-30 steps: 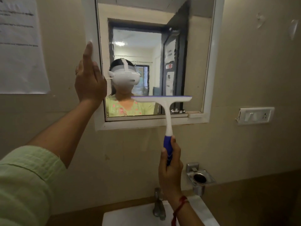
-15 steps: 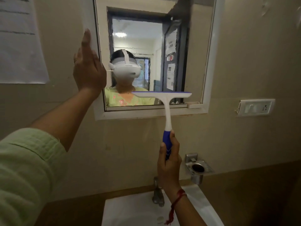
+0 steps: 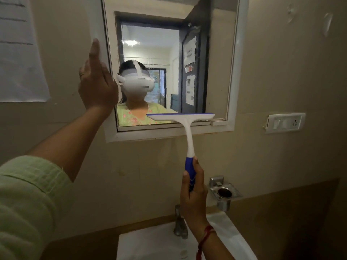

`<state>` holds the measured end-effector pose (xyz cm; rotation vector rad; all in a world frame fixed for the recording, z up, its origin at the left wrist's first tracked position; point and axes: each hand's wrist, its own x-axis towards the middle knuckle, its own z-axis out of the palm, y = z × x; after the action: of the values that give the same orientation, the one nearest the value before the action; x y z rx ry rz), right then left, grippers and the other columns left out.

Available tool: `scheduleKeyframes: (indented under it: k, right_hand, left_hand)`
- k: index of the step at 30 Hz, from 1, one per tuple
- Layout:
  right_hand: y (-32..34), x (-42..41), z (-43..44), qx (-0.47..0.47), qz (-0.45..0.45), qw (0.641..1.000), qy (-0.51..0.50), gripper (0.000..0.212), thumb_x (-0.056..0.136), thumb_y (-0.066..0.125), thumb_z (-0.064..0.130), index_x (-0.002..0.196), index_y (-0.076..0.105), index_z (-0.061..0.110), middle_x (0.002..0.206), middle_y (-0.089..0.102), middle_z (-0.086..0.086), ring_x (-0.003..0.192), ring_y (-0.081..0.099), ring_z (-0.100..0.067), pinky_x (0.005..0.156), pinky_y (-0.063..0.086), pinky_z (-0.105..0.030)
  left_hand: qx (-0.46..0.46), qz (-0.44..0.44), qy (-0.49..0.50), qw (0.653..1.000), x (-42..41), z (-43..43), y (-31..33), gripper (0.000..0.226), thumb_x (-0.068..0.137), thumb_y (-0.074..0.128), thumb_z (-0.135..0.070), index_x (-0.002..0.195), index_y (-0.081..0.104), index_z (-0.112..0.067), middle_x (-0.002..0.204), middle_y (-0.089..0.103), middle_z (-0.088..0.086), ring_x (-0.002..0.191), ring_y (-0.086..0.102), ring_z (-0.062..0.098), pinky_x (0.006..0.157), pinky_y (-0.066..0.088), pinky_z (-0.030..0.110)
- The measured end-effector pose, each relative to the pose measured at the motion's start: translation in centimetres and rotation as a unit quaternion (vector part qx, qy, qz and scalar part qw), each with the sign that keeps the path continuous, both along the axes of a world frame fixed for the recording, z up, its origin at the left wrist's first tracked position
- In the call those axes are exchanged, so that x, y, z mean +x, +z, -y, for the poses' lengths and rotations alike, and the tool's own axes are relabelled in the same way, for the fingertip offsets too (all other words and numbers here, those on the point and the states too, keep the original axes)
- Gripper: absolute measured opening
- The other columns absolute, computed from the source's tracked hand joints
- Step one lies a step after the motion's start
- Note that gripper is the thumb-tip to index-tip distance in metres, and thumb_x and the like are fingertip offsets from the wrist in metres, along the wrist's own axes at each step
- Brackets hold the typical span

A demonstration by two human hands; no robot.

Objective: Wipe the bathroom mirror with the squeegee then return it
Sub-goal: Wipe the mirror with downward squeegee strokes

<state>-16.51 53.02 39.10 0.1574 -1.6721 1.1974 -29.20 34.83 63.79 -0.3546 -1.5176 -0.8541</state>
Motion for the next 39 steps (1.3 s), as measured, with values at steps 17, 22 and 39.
scheduleKeyframes:
  k: [17,22,39]
  right_hand:
    - [1.1,2.9,-0.7,0.015,-0.018,0.999,-0.023,0.045,0.096,0.041,0.037,0.135,0.026,0.052,0.101,0.053,0.035,0.066,0.053,0.0,0.055,0.045,-0.009]
    - [3.0,2.5,-1.8,0.01,-0.053,0.999,-0.01,0.044,0.095,0.044,0.033,0.131,0.032,0.055,0.088,0.057,0.021,0.057,0.051,-0.007,0.048,0.045,-0.014]
    - [29.5,-2.6,-5.9,0.113,-0.213,0.97,-0.035,0.04,0.097,0.046,0.013,0.137,0.038,0.012,0.082,0.059,0.024,0.07,0.059,0.014,0.055,0.044,-0.001]
  left_hand:
    - [-0.001,0.027,0.03,0.999,0.9,0.1,0.0,0.048,0.097,0.025,-0.026,0.145,0.024,-0.03,0.13,0.054,0.004,0.11,0.05,0.027,0.088,0.038,0.037]
    - [-0.003,0.031,0.014,0.999,0.7,0.1,0.0,0.049,0.097,0.028,-0.024,0.145,0.024,-0.031,0.127,0.055,0.011,0.11,0.048,0.032,0.088,0.037,0.044]
    - [-0.038,-0.013,0.038,0.998,0.0,0.5,0.3,0.05,0.093,0.029,-0.028,0.143,0.028,-0.027,0.107,0.059,0.022,0.09,0.053,0.042,0.071,0.044,0.051]
